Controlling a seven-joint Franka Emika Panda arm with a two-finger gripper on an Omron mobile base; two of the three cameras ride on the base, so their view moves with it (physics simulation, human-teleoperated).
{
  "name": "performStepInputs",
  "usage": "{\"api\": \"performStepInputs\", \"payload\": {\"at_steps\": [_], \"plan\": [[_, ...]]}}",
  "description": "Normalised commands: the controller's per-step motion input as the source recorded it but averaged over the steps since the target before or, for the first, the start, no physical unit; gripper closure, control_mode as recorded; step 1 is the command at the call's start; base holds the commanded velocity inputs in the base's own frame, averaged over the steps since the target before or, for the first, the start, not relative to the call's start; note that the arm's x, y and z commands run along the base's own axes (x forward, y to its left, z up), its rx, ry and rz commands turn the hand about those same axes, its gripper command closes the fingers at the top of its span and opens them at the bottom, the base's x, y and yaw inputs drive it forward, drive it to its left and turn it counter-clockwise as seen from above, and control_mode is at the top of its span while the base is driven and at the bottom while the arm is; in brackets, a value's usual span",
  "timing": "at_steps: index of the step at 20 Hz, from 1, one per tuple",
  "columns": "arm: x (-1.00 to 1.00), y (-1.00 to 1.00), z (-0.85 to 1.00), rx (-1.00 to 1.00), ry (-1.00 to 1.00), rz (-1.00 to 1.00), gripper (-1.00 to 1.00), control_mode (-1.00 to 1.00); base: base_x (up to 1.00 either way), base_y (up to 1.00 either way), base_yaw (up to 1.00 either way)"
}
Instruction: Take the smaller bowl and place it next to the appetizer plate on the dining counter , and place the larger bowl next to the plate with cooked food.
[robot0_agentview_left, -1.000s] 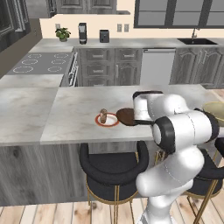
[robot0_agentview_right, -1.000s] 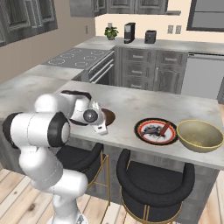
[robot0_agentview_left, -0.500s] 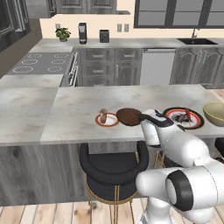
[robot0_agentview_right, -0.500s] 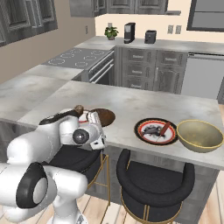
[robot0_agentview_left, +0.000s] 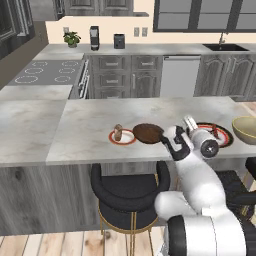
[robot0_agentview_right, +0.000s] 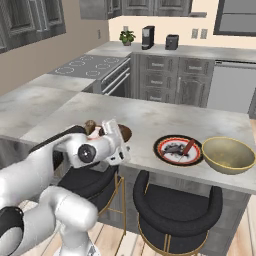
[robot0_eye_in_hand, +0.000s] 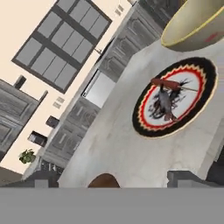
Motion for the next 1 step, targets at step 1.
{"api": "performStepInputs", "payload": {"at_steps": [1], "plan": [[-0.76,-0.55,1.0,-0.07,0.38,0.0,-1.0,-1.0,0.0,0.0,0.0]]}}
